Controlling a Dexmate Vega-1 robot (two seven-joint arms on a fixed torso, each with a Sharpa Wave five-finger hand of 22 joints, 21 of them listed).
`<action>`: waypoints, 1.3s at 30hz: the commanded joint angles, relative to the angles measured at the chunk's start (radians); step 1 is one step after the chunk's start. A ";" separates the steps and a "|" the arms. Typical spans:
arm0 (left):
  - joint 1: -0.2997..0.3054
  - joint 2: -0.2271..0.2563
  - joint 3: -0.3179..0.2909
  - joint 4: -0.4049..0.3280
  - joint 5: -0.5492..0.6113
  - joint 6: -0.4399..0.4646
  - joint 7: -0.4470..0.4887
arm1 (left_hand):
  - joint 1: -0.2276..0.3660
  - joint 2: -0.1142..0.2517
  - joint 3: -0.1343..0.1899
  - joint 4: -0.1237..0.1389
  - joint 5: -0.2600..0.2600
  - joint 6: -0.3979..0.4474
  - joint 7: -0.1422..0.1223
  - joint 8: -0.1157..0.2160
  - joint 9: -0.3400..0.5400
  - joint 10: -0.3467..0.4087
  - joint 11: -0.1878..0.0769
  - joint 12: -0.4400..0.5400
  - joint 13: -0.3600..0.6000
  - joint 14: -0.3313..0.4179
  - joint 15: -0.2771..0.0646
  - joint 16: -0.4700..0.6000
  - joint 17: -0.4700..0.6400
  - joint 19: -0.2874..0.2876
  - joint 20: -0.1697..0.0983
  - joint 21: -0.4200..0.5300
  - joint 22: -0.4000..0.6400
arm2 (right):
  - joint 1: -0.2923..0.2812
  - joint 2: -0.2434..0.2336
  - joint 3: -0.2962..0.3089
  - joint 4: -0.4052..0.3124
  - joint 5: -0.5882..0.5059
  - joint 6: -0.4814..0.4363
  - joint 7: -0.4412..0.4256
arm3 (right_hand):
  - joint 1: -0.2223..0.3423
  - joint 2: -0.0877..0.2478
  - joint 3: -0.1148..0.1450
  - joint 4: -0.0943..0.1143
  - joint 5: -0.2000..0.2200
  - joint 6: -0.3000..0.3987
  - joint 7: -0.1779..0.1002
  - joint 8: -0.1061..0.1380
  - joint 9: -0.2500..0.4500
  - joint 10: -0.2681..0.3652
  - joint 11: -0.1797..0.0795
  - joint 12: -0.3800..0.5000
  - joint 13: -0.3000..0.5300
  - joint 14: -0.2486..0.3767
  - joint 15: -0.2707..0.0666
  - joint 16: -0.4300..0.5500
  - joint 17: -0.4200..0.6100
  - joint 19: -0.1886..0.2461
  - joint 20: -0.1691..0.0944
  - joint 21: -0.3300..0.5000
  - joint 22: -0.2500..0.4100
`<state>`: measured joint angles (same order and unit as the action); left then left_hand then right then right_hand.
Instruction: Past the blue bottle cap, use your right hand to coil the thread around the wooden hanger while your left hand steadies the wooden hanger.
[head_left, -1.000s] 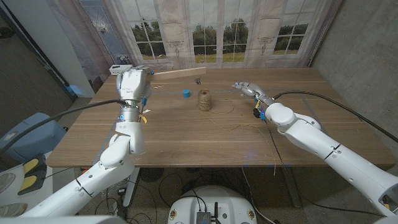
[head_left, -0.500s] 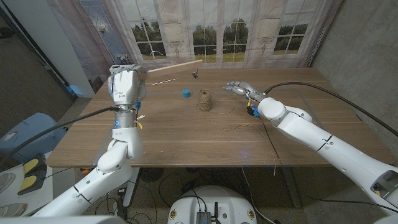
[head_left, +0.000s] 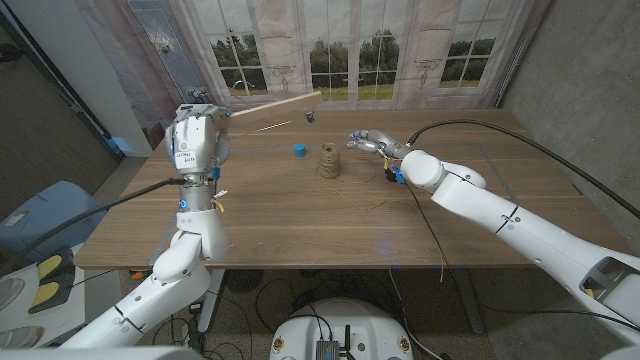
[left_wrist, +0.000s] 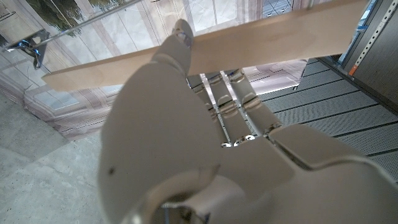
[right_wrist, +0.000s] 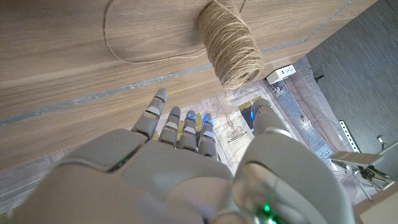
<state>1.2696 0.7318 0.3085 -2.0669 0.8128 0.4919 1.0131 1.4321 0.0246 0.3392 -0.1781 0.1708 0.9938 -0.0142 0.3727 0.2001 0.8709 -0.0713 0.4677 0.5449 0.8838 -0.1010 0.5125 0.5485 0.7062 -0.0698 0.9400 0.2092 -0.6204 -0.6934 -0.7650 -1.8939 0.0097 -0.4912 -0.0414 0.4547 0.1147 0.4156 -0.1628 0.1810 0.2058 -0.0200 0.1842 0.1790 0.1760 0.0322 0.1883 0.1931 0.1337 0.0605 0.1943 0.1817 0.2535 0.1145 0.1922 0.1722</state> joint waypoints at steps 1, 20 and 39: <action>0.018 -0.013 -0.013 0.000 -0.002 -0.016 0.022 | 0.093 0.103 0.026 0.018 0.007 0.087 0.048 0.003 0.025 0.011 0.004 -0.003 0.003 0.033 -0.090 -0.004 0.005 -0.006 -0.106 0.011 0.000 | 0.072 0.030 -0.074 0.015 -0.102 -0.038 0.079 | 0.021 -0.002 -0.001 -0.006 -0.002 -0.020 -0.009 -0.008 0.006 -0.018 -0.005 -0.005 0.003 -0.008 -0.004 -0.003 0.003 -0.004 0.002 0.001 0.003; 0.024 -0.029 -0.010 -0.003 0.009 -0.003 0.022 | 0.090 0.101 0.033 0.017 0.008 0.092 0.046 0.002 0.028 0.013 0.002 -0.011 0.011 0.033 -0.088 -0.013 0.014 -0.015 -0.107 0.033 -0.011 | 0.211 0.086 -0.193 0.077 -0.243 -0.092 0.235 | 0.073 -0.048 -0.012 -0.007 -0.003 -0.131 -0.129 -0.003 0.009 -0.114 -0.059 -0.002 0.008 0.025 -0.028 0.013 0.007 0.070 0.066 0.022 0.004; 0.000 -0.039 -0.002 0.028 -0.005 -0.011 0.029 | 0.085 0.098 0.041 0.017 0.009 0.093 0.042 -0.003 0.028 0.017 0.001 -0.022 0.017 0.039 -0.091 -0.021 0.023 -0.023 -0.108 0.056 -0.019 | 0.393 0.173 -0.367 0.136 -0.417 -0.233 0.461 | 0.179 -0.044 0.012 -0.017 0.003 -0.097 -0.202 0.019 0.016 -0.189 -0.107 -0.002 0.016 0.035 -0.063 0.016 0.014 0.146 0.096 0.033 0.007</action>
<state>1.2804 0.6986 0.3020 -2.0550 0.8174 0.4845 1.0379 1.4319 0.0247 0.3473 -0.1862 0.1742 1.0061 -0.0124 0.3701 0.2019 0.8815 -0.0713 0.4473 0.5590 0.8987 -0.1073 0.4950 0.5684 0.6851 -0.0661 0.9881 0.1896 -0.3360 -0.5748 -1.0288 -1.8036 -0.3129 -0.6494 0.2835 0.6176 0.0667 0.4171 -0.1807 0.1773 0.1039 -0.2198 0.1928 0.1934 -0.0058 -0.0714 0.1852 0.2073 0.1639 0.0046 0.2089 0.1933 0.3883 0.2095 0.2206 0.1748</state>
